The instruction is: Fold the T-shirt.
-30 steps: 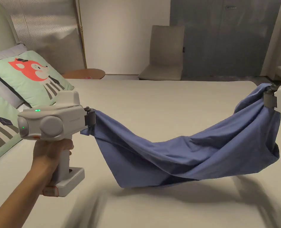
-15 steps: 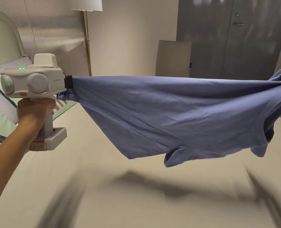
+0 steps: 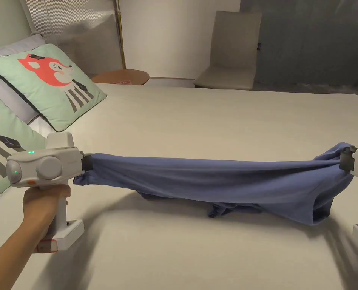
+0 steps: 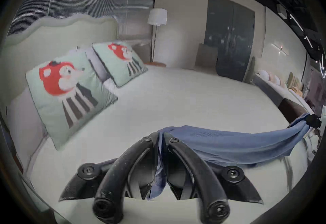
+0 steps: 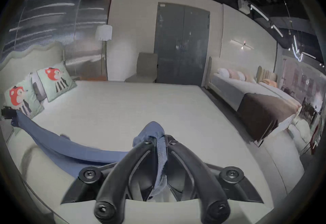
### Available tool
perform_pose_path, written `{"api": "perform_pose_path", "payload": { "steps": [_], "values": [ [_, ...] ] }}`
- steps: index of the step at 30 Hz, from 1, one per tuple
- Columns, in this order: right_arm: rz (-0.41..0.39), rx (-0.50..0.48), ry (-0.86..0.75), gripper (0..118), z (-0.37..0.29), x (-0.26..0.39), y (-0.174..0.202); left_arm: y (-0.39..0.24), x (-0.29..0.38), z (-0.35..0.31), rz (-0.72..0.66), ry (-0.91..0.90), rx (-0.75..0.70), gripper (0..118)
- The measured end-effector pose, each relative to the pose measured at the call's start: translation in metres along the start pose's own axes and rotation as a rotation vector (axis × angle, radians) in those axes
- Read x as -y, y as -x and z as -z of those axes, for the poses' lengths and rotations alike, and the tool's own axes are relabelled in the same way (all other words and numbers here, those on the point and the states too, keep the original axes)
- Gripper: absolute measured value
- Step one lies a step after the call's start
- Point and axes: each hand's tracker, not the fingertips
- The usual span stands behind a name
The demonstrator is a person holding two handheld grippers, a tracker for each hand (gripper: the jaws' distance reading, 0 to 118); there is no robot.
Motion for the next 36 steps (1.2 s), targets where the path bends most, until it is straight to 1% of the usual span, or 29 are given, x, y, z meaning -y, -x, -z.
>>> {"api": "perform_pose_path", "payload": {
  "steps": [5, 10, 15, 21, 26, 30, 32, 36],
  "values": [
    [0.044, -0.011, 0.105, 7, -0.011, 0.059, -0.007, 0.015, 0.073, -0.014, -0.007, 0.12, -0.004, 2],
    [0.083, -0.012, 0.171, 7, -0.049, 0.11, -0.012, 0.023, 0.134, -0.045, -0.033, 0.192, -0.003, 2],
    [0.09, -0.016, 0.211, 7, -0.091, 0.153, -0.023, 0.031, 0.183, -0.089, -0.009, 0.24, -0.015, 2],
    [0.084, -0.038, 0.269, 7, -0.139, 0.192, -0.031, 0.044, 0.22, -0.148, 0.002, 0.247, -0.01, 2],
    [0.094, -0.034, 0.328, 7, -0.176, 0.226, -0.034, 0.049, 0.247, -0.177, 0.04, 0.314, -0.021, 2],
    [0.107, -0.028, 0.398, 7, -0.186, 0.253, -0.034, 0.05, 0.264, -0.176, 0.06, 0.391, -0.041, 2],
    [0.11, -0.027, 0.408, 7, -0.186, 0.262, -0.031, 0.048, 0.266, -0.174, 0.052, 0.384, -0.045, 2],
    [0.12, -0.006, 0.399, 7, -0.195, 0.252, -0.023, 0.043, 0.257, -0.17, 0.048, 0.415, -0.068, 3]
  ]
}}
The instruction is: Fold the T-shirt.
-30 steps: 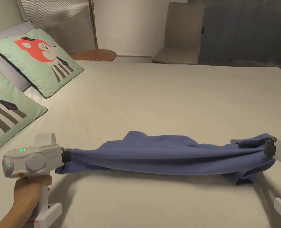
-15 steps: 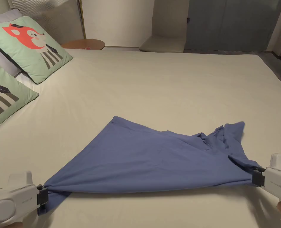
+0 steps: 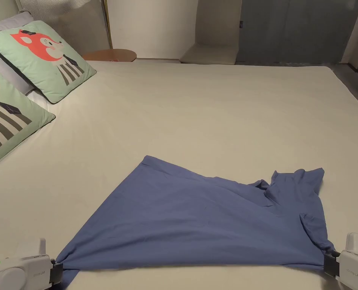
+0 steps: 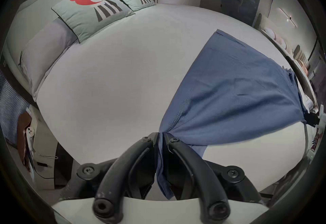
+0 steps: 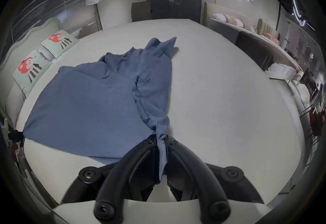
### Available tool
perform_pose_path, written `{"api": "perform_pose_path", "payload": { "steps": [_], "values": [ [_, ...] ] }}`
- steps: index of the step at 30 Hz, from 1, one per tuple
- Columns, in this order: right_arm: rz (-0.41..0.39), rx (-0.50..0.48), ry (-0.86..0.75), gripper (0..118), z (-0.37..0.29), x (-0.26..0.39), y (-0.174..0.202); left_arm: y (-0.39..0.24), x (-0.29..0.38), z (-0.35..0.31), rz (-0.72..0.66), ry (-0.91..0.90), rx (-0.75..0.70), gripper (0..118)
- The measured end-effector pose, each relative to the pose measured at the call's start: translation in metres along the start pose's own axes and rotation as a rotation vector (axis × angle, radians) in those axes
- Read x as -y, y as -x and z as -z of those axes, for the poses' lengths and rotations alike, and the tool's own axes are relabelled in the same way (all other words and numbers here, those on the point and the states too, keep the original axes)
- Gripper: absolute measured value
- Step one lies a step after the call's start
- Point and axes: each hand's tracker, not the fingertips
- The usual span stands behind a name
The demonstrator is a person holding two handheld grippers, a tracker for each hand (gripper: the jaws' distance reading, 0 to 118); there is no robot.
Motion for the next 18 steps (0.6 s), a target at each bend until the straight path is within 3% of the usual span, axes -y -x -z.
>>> {"api": "perform_pose_path", "payload": {
  "steps": [2, 3, 5, 7, 8, 10, 14, 18],
  "values": [
    [0.008, 0.008, -0.001, 10, -0.005, -0.006, 0.003, -0.004, -0.005, -0.003, 0.02, 0.009, -0.008, 10],
    [0.01, 0.005, -0.02, 16, -0.011, -0.009, 0.006, -0.008, -0.008, -0.006, 0.022, 0.009, -0.013, 22],
    [0.008, -0.019, -0.091, 51, -0.026, -0.02, 0.013, -0.014, -0.018, -0.014, 0.026, -0.031, 0.0, 69],
    [0.017, -0.046, -0.164, 83, -0.042, -0.03, 0.023, -0.024, -0.03, -0.024, 0.041, -0.115, 0.033, 101],
    [0.024, -0.048, -0.211, 94, -0.053, -0.037, 0.03, -0.033, -0.038, -0.033, 0.047, -0.157, 0.049, 103],
    [0.02, -0.057, -0.299, 102, -0.059, -0.051, 0.032, -0.049, -0.056, -0.05, 0.036, -0.253, 0.101, 103],
    [-0.017, -0.039, -0.496, 102, -0.093, -0.074, 0.056, -0.085, -0.084, -0.089, 0.015, -0.492, 0.205, 103],
    [-0.045, 0.008, -0.648, 102, -0.125, -0.084, 0.078, -0.112, -0.096, -0.116, 0.024, -0.751, 0.197, 103]
  ]
}}
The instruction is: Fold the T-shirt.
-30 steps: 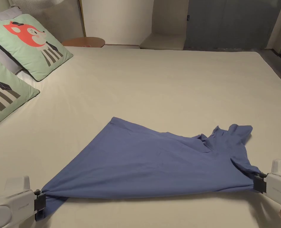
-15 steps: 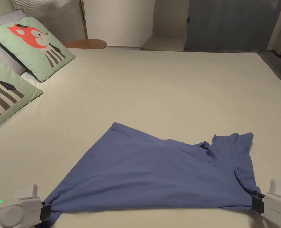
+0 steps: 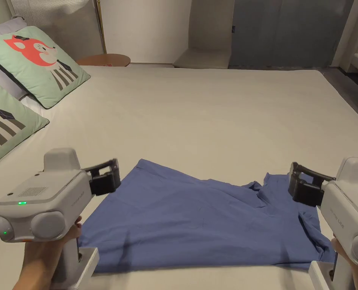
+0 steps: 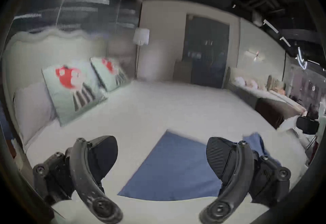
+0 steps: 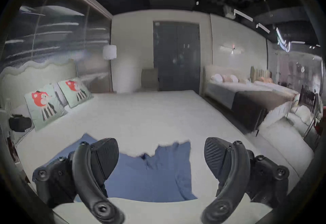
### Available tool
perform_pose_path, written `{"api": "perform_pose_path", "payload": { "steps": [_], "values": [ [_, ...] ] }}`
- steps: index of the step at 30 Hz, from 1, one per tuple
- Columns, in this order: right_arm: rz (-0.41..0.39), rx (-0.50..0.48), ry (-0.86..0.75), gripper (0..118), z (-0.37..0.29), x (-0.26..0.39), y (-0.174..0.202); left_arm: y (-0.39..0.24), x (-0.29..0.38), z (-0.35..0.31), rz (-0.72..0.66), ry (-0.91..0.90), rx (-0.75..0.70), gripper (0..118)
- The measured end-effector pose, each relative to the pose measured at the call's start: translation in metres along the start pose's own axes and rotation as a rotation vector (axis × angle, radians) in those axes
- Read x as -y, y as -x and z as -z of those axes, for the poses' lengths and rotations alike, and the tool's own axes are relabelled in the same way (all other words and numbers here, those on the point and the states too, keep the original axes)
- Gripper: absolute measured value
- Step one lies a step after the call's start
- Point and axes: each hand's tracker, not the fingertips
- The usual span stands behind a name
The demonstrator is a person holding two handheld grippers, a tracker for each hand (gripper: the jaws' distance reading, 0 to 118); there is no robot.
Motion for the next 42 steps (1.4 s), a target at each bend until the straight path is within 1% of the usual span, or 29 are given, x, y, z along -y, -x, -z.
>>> {"api": "perform_pose_path", "payload": {
  "steps": [3, 7, 8, 9, 11, 12, 13, 14, 15, 17, 19, 22, 25, 27, 31, 34, 35, 36, 37, 38, 40, 41, 42],
  "values": [
    [-0.014, 0.033, -0.076, 102, -0.01, -0.011, 0.008, -0.02, -0.012, -0.005, 0.06, -0.135, -0.017, 103],
    [-0.028, 0.065, -0.125, 101, -0.018, -0.016, 0.014, -0.035, -0.016, -0.007, 0.1, -0.201, 0.002, 102],
    [-0.033, 0.066, -0.132, 97, -0.018, -0.015, 0.014, -0.038, -0.015, -0.007, 0.109, -0.204, 0.016, 100],
    [-0.033, 0.067, -0.135, 90, -0.017, -0.015, 0.014, -0.039, -0.014, -0.004, 0.107, -0.206, 0.029, 95],
    [-0.032, 0.076, -0.149, 58, -0.017, -0.015, 0.016, -0.042, -0.012, -0.002, 0.107, -0.215, 0.066, 61],
    [-0.036, 0.078, -0.155, 42, -0.017, -0.014, 0.016, -0.044, -0.011, -0.001, 0.105, -0.213, 0.073, 38],
    [-0.043, 0.079, -0.163, 19, -0.017, -0.014, 0.017, -0.047, -0.01, 0.003, 0.106, -0.212, 0.077, 0],
    [-0.046, 0.079, -0.167, 3, -0.016, -0.014, 0.018, -0.048, -0.009, 0.006, 0.109, -0.211, 0.082, 0],
    [-0.053, 0.088, -0.174, 0, -0.015, -0.014, 0.019, -0.048, -0.007, 0.008, 0.113, -0.204, 0.097, 0],
    [-0.057, 0.076, -0.182, 0, -0.015, -0.014, 0.019, -0.05, -0.007, 0.014, 0.119, -0.178, 0.132, 0],
    [-0.053, 0.077, -0.186, 0, -0.011, -0.014, 0.02, -0.053, -0.006, 0.024, 0.135, -0.162, 0.112, 0],
    [-0.048, 0.073, -0.186, 0, -0.005, -0.015, 0.019, -0.054, -0.009, 0.05, 0.165, -0.066, 0.126, 0],
    [-0.045, 0.069, -0.181, 0, 0.004, -0.016, 0.016, -0.052, -0.009, 0.083, 0.154, 0.033, 0.163, 0],
    [-0.051, 0.07, -0.179, 0, 0.013, -0.014, 0.016, -0.049, -0.006, 0.117, 0.162, 0.142, 0.18, 0],
    [-0.067, 0.08, -0.156, 0, 0.035, -0.01, 0.012, -0.041, -0.002, 0.18, 0.132, 0.304, 0.201, 0],
    [-0.076, 0.098, -0.119, 0, 0.054, -0.005, 0.008, -0.034, 0.006, 0.232, 0.13, 0.443, 0.25, 0],
    [-0.075, 0.101, -0.105, 0, 0.061, -0.002, 0.006, -0.034, 0.01, 0.248, 0.151, 0.504, 0.238, 1],
    [-0.074, 0.104, -0.09, 0, 0.068, 0.0, 0.004, -0.035, 0.015, 0.264, 0.175, 0.534, 0.219, 7],
    [-0.073, 0.108, -0.074, 0, 0.075, 0.003, 0.001, -0.034, 0.02, 0.278, 0.191, 0.561, 0.201, 28],
    [-0.074, 0.112, -0.064, 0, 0.081, 0.005, -0.001, -0.033, 0.025, 0.292, 0.206, 0.603, 0.206, 54],
    [-0.075, 0.123, -0.041, 0, 0.092, 0.01, -0.004, -0.032, 0.036, 0.317, 0.218, 0.648, 0.165, 99],
    [-0.076, 0.127, -0.031, 0, 0.097, 0.012, -0.006, -0.031, 0.039, 0.325, 0.218, 0.666, 0.151, 104],
    [-0.078, 0.132, -0.019, 0, 0.102, 0.015, -0.008, -0.031, 0.043, 0.334, 0.219, 0.678, 0.134, 103]
  ]
}}
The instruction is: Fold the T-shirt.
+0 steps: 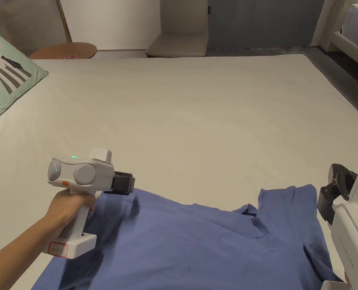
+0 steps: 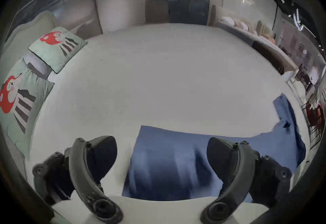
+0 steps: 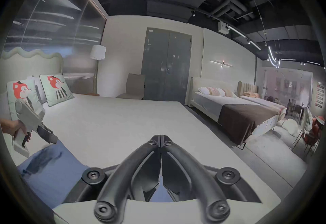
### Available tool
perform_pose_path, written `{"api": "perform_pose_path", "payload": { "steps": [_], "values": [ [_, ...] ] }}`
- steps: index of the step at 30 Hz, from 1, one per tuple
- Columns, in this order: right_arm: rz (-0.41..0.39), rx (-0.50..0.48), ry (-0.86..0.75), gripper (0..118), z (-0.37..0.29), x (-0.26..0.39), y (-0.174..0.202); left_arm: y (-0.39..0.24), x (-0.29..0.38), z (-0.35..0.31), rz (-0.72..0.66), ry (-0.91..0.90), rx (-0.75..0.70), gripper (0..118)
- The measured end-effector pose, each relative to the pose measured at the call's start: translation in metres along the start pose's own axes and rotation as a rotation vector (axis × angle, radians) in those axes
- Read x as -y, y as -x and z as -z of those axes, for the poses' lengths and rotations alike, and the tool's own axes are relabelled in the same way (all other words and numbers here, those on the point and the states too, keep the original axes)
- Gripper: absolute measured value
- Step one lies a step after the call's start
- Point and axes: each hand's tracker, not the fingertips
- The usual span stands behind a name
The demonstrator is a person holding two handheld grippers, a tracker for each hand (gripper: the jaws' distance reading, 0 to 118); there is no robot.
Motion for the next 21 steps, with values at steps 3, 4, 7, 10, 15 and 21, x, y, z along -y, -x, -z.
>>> {"api": "perform_pose_path", "payload": {
  "steps": [3, 4, 7, 10, 15, 21],
  "values": [
    [-0.004, 0.004, 0.028, 0, 0.012, 0.009, -0.002, 0.003, -0.003, 0.02, -0.01, 0.044, 0.014, 101],
    [-0.01, 0.004, 0.039, 0, 0.015, 0.013, -0.002, 0.003, -0.003, 0.025, -0.005, 0.055, 0.015, 97],
    [-0.015, 0.0, 0.068, 0, 0.022, 0.02, -0.003, -0.005, 0.003, 0.033, 0.026, 0.084, 0.003, 60],
    [-0.013, -0.004, 0.087, 0, 0.023, 0.024, -0.005, -0.018, 0.015, 0.03, 0.078, 0.066, 0.033, 26],
    [0.008, -0.009, 0.118, 0, 0.023, 0.025, -0.013, -0.025, 0.015, 0.026, 0.086, 0.063, 0.034, 4],
    [0.1, -0.032, 0.307, 1, 0.046, 0.029, -0.035, -0.026, 0.013, -0.03, 0.061, -0.059, 0.032, 4]
  ]
}}
